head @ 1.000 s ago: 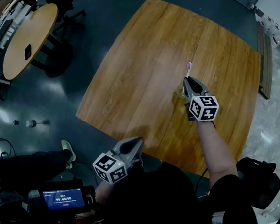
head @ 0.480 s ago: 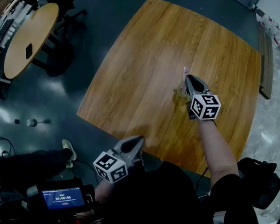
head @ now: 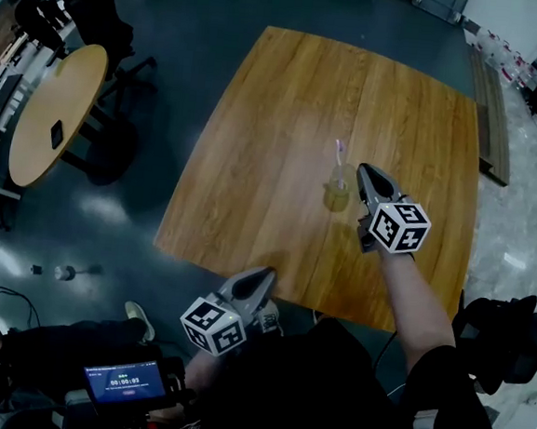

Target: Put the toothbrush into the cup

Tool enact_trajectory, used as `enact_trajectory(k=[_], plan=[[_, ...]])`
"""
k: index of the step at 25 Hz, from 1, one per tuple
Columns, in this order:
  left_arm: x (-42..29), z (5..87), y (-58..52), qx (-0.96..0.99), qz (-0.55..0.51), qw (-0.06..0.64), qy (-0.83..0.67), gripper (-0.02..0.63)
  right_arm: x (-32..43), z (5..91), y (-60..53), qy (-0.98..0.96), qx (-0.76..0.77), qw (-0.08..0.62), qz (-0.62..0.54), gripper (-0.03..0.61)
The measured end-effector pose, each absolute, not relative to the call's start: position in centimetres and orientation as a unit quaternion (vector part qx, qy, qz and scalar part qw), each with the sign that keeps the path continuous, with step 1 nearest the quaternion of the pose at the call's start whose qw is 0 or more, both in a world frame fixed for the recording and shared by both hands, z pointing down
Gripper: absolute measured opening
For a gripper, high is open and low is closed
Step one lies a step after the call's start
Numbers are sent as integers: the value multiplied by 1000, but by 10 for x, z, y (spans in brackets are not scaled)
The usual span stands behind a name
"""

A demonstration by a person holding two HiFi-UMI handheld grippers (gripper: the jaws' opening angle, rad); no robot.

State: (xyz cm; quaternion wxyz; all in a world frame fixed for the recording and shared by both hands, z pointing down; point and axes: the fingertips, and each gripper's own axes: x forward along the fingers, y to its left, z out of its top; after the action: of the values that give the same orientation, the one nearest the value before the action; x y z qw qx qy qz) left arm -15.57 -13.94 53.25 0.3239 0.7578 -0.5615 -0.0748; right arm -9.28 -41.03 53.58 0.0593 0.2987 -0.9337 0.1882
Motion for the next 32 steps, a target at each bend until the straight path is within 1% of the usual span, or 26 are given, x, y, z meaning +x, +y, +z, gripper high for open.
enact_trajectory(k=[4,7,11,16,23,29,32], plan=[[-149,525,-136,780,-73,320,-532,3,-63,509,-350,-925,310,30,217,6],[-139,526,-128,805,-64,316,-498,3,-40,508,-290,-913,328,14,243,6],[-121,536,-120,831,-44,316,-455,3,-15,519,-220,-899,350,11,263,6],[-94,531,-114,849,-35,315,-422,3,7,516,-162,-889,355,-2,289,6],[-36,527,-102,862,-24,304,-405,3,44,503,-128,-903,335,-6,269,6],[44,514,-67,860,-22,314,-402,3,104,498,-90,-905,328,-12,271,6],[70,515,-46,857,-20,314,-408,3,128,507,-71,-902,319,-14,289,6]])
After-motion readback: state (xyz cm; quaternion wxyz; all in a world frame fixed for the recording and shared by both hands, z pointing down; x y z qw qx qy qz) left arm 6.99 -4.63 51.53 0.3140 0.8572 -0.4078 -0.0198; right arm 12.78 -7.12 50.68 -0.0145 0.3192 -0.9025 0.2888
